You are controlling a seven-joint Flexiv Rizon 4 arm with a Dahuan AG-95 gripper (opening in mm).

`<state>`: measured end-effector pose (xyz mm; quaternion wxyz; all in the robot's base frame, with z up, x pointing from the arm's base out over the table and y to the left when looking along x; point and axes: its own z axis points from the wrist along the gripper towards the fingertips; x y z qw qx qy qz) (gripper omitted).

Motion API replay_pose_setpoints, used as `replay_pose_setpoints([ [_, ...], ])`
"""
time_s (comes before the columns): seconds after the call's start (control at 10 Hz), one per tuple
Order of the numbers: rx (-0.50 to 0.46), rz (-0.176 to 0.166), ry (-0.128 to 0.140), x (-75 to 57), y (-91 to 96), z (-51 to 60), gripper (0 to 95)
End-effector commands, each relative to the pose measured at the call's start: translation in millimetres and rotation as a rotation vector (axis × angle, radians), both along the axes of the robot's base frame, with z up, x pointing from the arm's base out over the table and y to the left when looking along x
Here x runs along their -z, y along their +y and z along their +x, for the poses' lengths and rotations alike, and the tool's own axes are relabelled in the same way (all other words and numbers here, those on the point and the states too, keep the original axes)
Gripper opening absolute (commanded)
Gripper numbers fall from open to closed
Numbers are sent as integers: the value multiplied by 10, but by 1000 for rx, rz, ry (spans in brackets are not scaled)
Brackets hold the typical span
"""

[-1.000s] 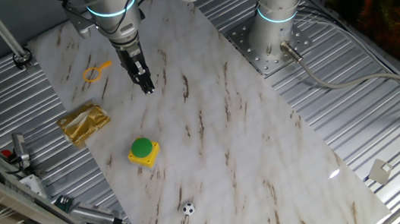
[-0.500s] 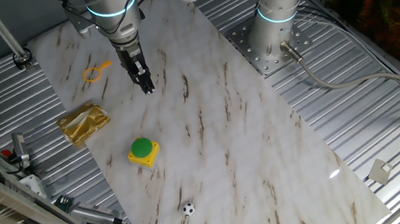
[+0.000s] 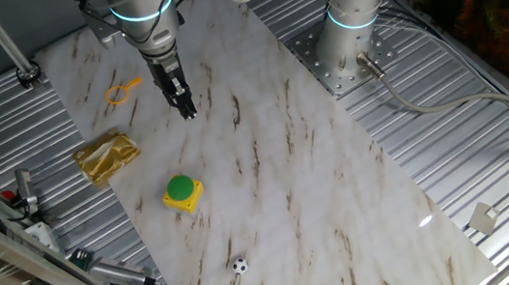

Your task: Attach the bubble ring to the ball

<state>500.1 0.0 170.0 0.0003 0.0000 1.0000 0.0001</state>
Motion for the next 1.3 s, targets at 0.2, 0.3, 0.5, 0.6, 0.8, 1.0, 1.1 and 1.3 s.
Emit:
replay_pose_setpoints([
  [0.2,-27,41,-27,-8,2,-5,0],
  [0.3,-23,47,-26,-21,0,-11,0],
  [0.5,-23,44,-21,-26,-4,-14,0],
  [0.6,-21,44,-20,-26,-4,-14,0],
  [0.8,-19,34,-21,-26,-4,-14,0],
  [1.0,-15,32,-22,-26,-4,-14,0],
  [1.1,-13,30,-22,-26,-4,-14,0],
  [1.3,-11,27,-22,-26,-4,-14,0],
])
